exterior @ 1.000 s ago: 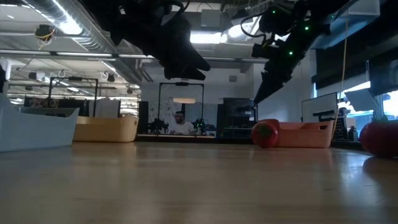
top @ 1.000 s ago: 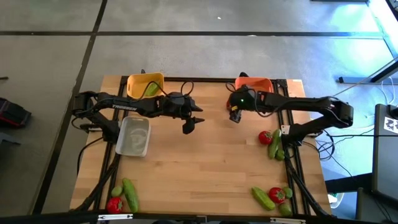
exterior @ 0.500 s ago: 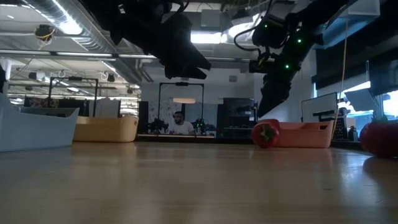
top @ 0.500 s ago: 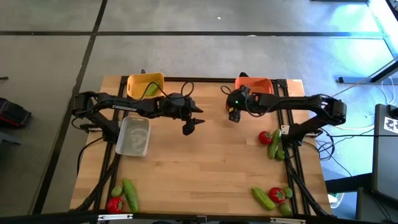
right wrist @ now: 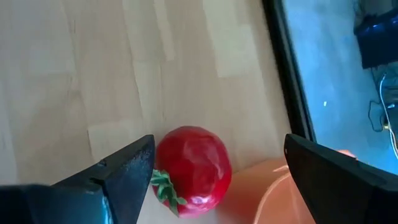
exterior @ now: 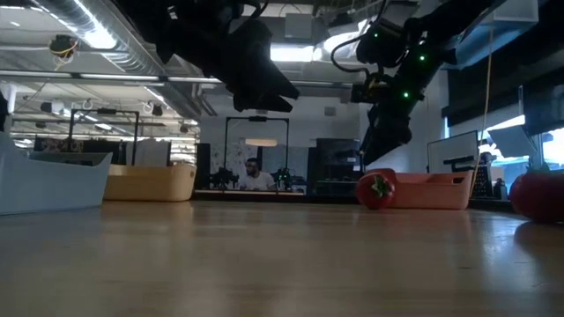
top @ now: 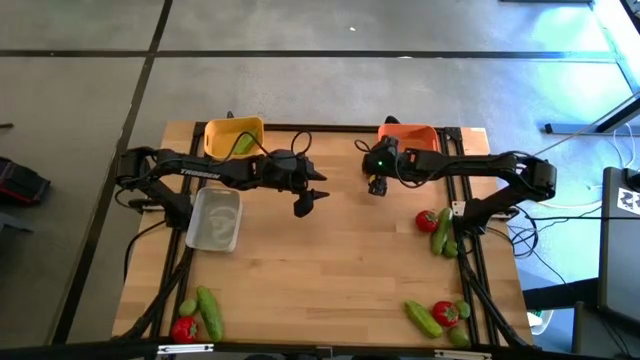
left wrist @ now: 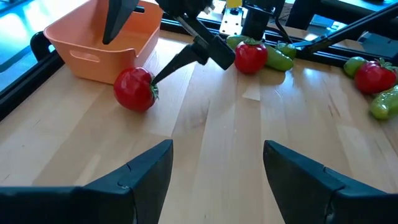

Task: Sort produce into baskets
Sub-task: Put the top red tomato into the orange bin

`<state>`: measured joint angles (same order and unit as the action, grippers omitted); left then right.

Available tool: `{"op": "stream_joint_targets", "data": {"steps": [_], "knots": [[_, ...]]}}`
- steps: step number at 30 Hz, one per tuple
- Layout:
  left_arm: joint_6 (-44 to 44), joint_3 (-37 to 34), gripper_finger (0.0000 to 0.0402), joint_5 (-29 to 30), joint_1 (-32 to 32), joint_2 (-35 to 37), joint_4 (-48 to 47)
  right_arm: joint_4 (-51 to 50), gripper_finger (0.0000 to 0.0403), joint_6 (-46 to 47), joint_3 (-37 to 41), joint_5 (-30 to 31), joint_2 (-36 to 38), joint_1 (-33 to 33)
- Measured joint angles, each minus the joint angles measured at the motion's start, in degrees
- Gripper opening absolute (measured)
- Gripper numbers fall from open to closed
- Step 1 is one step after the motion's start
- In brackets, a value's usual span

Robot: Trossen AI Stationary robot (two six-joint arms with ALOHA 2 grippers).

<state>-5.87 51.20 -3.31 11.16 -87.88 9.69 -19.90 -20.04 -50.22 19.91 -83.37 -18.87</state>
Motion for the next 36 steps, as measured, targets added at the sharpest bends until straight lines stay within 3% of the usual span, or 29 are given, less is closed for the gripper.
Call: {"op": "stream_joint_targets", "data": {"steps": [5, 17, 29, 36], "knots": [[0.0, 0.0, 0.0245, 0.0, 0.0, 0.0, 0.0, -0.8, 0.0347, -2.1, 0.0, -3.1, -3.6, -2.0], [1.3, 0.0, 0.0245, 0.0, 0.0, 0.0, 0.0, -1.6, 0.0342, -4.4, 0.1, -4.1, -8.5, -3.4], [1.3, 0.0, 0.0245, 0.0, 0.0, 0.0, 0.0, -1.1, 0.0218, -4.0, 0.0, -4.0, -8.4, -3.3], [0.3, 0.0, 0.0245, 0.0, 0.0, 0.0, 0.0, -1.6, 0.0206, -2.2, 0.0, -5.2, -6.9, -3.2]]}}
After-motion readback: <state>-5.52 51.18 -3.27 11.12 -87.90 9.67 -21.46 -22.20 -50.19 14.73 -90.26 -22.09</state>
